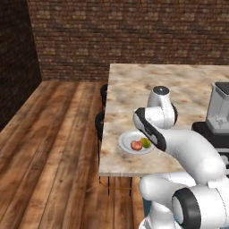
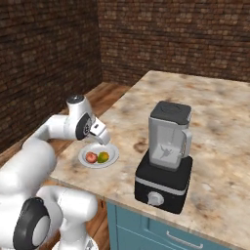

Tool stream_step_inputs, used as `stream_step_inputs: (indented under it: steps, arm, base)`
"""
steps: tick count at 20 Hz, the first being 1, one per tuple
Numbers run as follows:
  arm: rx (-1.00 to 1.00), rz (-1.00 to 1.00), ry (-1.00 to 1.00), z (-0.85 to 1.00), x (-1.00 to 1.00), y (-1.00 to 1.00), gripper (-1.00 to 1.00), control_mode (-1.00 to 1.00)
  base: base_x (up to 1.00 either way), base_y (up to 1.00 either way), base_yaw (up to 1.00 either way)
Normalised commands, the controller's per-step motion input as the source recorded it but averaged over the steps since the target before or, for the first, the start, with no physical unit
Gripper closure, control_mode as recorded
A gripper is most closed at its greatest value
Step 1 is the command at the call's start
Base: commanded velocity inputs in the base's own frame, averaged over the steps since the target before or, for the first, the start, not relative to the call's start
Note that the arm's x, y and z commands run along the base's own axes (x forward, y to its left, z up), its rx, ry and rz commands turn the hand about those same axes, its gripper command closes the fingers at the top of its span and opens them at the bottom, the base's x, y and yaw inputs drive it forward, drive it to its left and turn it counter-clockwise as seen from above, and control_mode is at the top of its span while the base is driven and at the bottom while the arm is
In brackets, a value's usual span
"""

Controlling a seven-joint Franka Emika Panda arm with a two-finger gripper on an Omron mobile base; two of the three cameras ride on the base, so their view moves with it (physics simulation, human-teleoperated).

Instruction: Pick the peach and mango from the fridge and place them on the plate next to the blender to make a fruit smoothie.

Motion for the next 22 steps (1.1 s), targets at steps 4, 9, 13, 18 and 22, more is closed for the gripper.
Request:
stream_step_inputs:
  steps: [4,9,13,18,22]
  arm:
    - [-0.04,0.01,-0.20,0.61,-1.00,0.29,-1.00,-1.00]
    - [-0.02,0.06,-0.26,-0.07,-1.00,0.25,-1.00,-1.00]
    - [-0.10,0.15,-0.39,-0.51,-1.00,0.14,-1.00,-1.00]
    - [0.04,0.02,-0.15,-0.20,-0.53,-0.07,-1.00,-1.00]
    - [-0.01,0.00,-0.01,-0.01,0.00,0.00,-1.00,-1.00]
  base:
    - [0.00,0.00,0.00]
    - [0.00,0.00,0.00]
    - [0.00,0.00,0.00]
    - [0.00,0.00,0.00]
    - [0.00,0.00,0.00]
